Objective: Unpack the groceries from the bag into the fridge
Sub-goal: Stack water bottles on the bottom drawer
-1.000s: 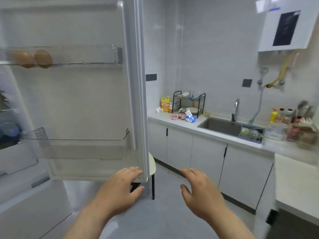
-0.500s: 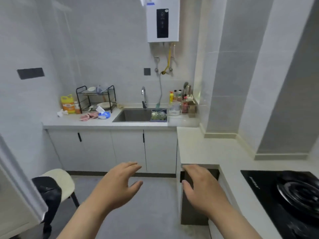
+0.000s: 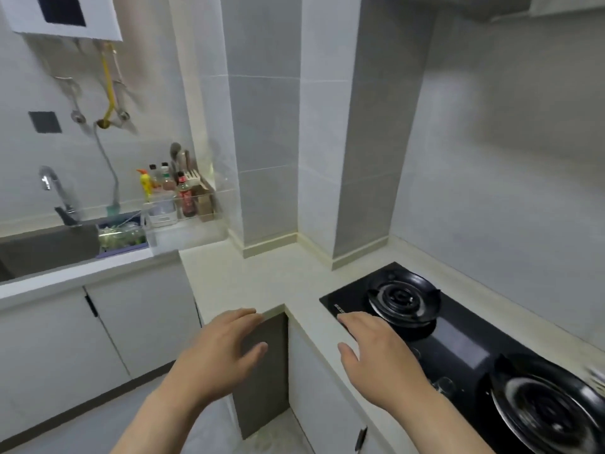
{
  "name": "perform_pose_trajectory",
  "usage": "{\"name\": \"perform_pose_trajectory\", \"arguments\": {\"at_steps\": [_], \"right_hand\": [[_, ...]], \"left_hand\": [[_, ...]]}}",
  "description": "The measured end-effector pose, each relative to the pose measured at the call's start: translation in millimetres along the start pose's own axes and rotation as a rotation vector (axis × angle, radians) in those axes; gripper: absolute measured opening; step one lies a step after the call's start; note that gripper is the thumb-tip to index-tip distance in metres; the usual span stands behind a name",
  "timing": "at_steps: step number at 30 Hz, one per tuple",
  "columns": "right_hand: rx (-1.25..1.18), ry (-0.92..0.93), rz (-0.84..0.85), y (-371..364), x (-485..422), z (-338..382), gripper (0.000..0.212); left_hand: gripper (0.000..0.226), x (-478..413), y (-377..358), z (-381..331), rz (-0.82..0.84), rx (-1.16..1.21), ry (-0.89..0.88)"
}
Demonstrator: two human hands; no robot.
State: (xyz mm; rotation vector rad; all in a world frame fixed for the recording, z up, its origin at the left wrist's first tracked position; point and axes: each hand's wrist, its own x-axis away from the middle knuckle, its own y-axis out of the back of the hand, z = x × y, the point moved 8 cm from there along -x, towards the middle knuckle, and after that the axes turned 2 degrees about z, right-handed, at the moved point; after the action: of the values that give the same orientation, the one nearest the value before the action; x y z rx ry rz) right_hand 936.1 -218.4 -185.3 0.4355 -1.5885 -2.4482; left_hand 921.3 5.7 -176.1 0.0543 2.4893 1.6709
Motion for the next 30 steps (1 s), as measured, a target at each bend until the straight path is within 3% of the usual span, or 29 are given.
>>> {"name": "perform_pose_trajectory", "arguments": {"at_steps": [6, 15, 30], "right_hand": [[0.040, -0.250, -0.089, 27.9, 37.2, -72.1, 0.047], [0.149, -0.686, -0.294, 110.9, 172.3, -191.9, 0.049], [0.144, -1.049, -0.481, 186.4, 369.3, -333.7, 0.046]], "left_hand": [[0.054, -66.2, -55.0, -73.5, 0.112, 0.040, -0.285], [0.053, -93.8, -128.6, -262.8, 0.245, 0.141, -0.682], [0.052, -43.2, -238.2, -509.8, 0.411, 0.174, -1.044]]}}
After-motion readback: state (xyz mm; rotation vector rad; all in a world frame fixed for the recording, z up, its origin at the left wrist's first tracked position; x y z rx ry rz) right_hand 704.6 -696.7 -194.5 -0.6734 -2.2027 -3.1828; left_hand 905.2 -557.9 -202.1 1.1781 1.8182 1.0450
